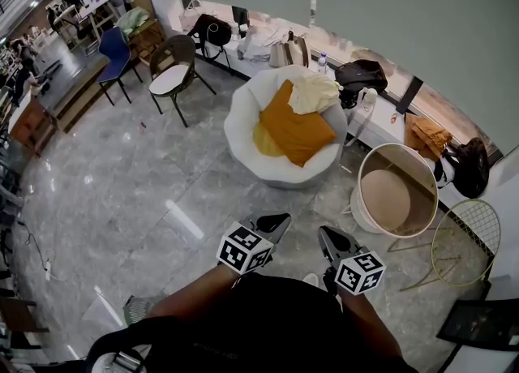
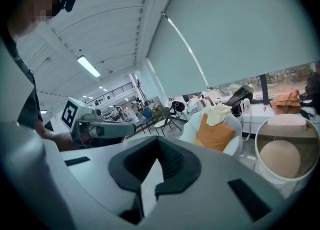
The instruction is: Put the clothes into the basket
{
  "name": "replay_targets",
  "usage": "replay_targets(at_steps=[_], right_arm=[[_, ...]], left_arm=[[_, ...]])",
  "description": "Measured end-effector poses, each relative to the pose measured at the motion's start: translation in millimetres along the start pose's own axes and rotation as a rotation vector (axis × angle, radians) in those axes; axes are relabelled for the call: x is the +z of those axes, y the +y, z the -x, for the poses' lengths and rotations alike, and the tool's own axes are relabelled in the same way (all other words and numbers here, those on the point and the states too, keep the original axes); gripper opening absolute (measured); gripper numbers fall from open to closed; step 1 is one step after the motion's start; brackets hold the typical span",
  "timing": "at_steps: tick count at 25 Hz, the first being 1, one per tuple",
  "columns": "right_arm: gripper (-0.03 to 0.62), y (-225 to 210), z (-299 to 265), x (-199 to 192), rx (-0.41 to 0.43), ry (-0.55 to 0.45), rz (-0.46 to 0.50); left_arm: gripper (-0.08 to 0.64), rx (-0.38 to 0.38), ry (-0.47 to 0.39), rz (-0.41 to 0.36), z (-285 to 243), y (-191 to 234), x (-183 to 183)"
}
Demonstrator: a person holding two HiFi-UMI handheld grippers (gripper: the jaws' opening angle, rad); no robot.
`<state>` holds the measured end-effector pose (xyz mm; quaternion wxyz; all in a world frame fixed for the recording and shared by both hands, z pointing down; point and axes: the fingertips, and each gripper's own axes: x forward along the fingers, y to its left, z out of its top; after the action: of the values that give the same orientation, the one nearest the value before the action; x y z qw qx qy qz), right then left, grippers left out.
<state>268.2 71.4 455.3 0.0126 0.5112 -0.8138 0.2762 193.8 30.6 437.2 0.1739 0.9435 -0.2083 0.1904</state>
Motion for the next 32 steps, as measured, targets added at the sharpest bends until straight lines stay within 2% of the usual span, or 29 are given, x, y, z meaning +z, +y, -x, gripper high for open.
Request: replay_targets(at_steps=[3, 12, 25, 32], right_arm=[[0.015, -3, -1, 0, 0.006, -0.003, -0.010], [0.015, -23, 16, 4, 0.016, 0.002, 0.030], [0.015, -86, 82, 2, 0.049, 0.038, 0.075], [0.015, -109, 99, 2, 0.056, 0.050, 0.063]], left_arm=[[0.000, -0.008, 0.002, 0.028, -3, -2, 0], [0.000, 0.049, 0.003, 0.023, -16, -14, -1], [0.000, 0.105, 0.001, 0.033, -79, -84, -3], [0.000, 0.101, 0.052, 0.023, -100, -106, -3]])
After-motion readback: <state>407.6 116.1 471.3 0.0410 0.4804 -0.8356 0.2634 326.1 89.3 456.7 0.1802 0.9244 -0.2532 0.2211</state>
